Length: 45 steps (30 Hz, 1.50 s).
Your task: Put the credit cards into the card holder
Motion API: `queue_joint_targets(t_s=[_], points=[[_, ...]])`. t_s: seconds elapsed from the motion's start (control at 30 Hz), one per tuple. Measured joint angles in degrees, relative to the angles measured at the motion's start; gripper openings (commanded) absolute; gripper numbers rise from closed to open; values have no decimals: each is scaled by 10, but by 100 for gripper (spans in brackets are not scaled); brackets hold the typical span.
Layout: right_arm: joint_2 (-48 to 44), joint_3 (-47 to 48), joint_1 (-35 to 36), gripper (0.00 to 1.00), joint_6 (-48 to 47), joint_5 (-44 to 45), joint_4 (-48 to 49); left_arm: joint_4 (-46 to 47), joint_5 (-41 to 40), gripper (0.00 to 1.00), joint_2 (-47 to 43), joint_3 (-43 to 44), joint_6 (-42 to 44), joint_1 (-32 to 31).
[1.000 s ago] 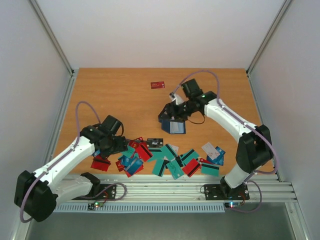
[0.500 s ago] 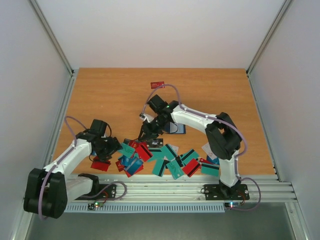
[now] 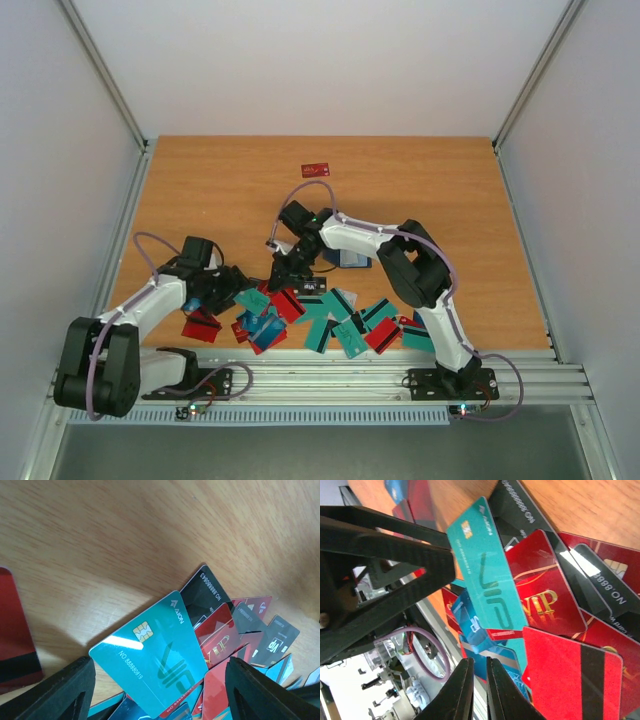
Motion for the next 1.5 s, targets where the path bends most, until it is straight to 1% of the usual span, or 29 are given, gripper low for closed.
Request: queue_joint_targets(t_s=[0.53, 1.0, 1.3, 1.5], points=[[78, 26, 1, 8, -7, -26, -15, 19, 8, 72, 8, -1, 0, 0], [79, 34, 1, 9, -12, -33, -23, 27, 7, 72, -1, -10, 2, 0], [80, 39, 1, 9, -6, -53, -16, 28, 7, 72, -1, -10, 3, 1], [100, 47, 1, 8, -4, -61, -16, 28, 9, 72, 1, -10, 3, 1]])
